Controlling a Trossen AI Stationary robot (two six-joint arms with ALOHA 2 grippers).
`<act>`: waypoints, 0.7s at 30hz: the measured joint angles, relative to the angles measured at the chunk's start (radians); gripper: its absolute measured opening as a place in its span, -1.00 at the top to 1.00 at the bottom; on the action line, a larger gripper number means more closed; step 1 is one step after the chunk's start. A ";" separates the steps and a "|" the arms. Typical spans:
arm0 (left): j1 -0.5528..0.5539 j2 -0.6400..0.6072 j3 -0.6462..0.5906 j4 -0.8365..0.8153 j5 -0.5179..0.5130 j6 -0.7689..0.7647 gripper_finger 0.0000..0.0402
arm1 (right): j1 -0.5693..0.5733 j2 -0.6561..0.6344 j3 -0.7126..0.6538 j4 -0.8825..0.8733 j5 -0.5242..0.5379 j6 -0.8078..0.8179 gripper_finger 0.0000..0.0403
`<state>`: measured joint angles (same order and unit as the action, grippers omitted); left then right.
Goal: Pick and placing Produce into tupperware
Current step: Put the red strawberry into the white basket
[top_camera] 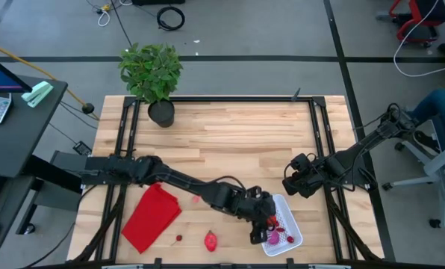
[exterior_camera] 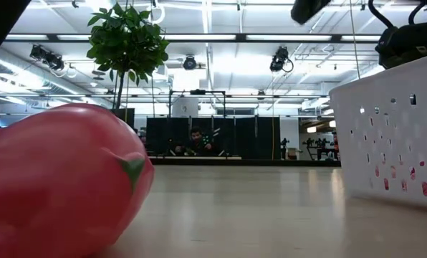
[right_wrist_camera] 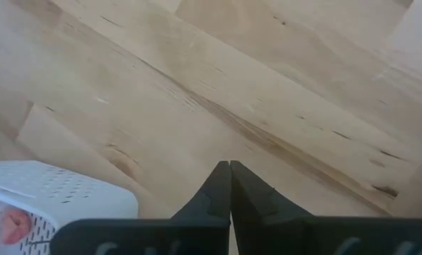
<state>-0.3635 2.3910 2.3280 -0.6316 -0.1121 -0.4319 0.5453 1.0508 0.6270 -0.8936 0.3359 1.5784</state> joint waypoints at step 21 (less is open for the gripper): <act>0.031 0.127 0.003 0.067 0.019 -0.091 -0.02 | 0.000 0.002 0.000 0.011 0.000 0.016 0.98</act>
<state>-0.3321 2.5185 2.3306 -0.5647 -0.0934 -0.5227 0.5453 1.0527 0.6270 -0.8829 0.3361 1.5948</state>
